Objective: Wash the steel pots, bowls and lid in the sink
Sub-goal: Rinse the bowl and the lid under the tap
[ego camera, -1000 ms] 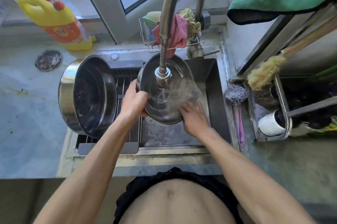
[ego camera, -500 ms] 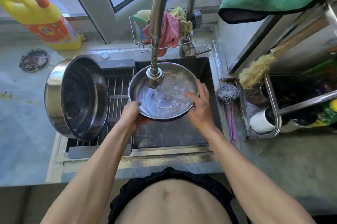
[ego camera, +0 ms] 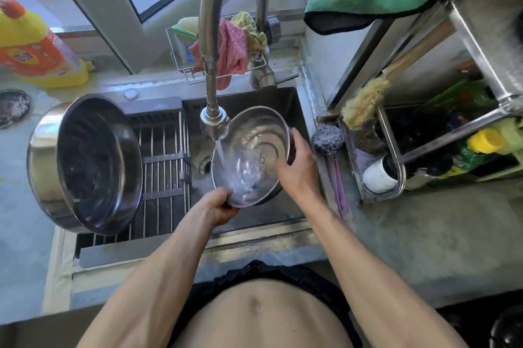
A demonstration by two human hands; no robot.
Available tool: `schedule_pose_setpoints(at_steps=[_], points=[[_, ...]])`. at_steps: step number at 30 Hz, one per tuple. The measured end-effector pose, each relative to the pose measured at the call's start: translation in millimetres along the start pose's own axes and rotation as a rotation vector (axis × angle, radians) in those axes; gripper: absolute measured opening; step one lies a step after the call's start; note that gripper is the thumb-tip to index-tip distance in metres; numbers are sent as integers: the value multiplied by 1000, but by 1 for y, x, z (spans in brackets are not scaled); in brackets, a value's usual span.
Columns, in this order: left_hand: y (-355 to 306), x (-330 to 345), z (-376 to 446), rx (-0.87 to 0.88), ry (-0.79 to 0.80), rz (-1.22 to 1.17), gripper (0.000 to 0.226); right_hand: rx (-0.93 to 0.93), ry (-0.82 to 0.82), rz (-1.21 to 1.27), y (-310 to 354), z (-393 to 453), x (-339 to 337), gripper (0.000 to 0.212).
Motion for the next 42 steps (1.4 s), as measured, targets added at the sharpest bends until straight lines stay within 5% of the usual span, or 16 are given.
schedule_pose_setpoints(at_steps=[5,9,17,25,31,36,42], points=[[-11,5,1,33,21,-30,25,-32,-33,36,-15,-14,4,73],[-41,1,-8,253,17,-65,33,173,-3,97,-40,-20,15,78],[-102,-7,-78,688,11,433,43,510,117,604,-54,-20,78,40],[-90,-14,-65,429,-40,726,33,733,180,594,-63,-25,66,34],[-46,-24,-24,88,-38,557,18,708,144,296,-56,-18,23,25],[-30,-29,-12,199,8,405,31,534,68,167,-50,-20,10,25],[-34,-35,-23,63,-87,535,9,838,245,243,-60,-33,27,23]])
Point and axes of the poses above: each hand's wrist, its own z-axis towards the middle knuckle, its own x-axis out of the palm, y = z × x, the point moved 5 cm from there along z, towards the middle knuckle, and after that the axes turned 9 degrees about y, right-handed, at the moved point
